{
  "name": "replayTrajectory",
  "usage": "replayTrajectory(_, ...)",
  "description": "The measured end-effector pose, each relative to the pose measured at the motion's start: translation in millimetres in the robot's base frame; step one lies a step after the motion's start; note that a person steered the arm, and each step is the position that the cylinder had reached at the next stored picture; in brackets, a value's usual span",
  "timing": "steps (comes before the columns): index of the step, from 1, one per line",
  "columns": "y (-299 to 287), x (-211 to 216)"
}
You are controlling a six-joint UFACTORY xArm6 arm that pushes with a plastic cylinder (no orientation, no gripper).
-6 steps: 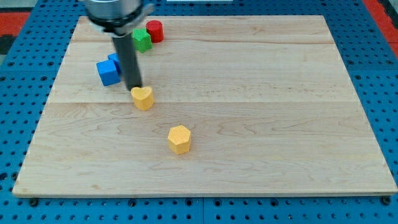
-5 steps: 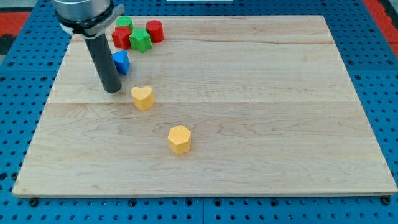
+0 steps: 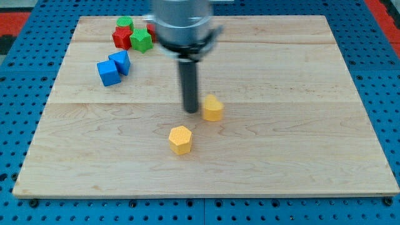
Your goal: Push the heart towards the center right of the board
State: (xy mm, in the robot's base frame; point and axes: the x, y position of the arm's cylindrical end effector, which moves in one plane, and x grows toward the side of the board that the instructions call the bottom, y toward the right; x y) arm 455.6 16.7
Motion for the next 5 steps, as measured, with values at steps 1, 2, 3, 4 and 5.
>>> replayTrajectory(1,61.7,-2.7)
replayTrajectory(2,52.1,28.3)
replayTrajectory(3,67.9,42.0)
replayTrajectory(4,89.3,16.7)
replayTrajectory(5,92.7,-7.9)
